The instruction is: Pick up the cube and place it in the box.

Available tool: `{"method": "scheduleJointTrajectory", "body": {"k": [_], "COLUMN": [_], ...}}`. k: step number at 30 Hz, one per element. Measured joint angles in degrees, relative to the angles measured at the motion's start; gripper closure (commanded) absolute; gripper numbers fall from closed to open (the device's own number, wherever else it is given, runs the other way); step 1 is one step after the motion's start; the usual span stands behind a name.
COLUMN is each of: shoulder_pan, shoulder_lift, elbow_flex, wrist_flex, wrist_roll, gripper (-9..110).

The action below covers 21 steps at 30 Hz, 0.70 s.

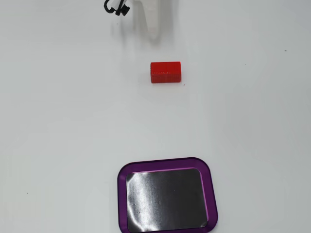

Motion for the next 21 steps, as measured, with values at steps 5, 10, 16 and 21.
{"method": "scheduleJointTrajectory", "body": {"k": [5, 10, 16, 21], "shoulder_pan": [0.0, 0.0, 0.0, 0.0], "shoulder_lift": [0.0, 0.0, 0.0, 0.0], "elbow_flex": [0.0, 0.0, 0.0, -3.69], "wrist_flex": [0.0, 0.0, 0.0, 0.0], "wrist_roll": [0.0, 0.0, 0.0, 0.09], "gripper": [102, 102, 102, 102]}}
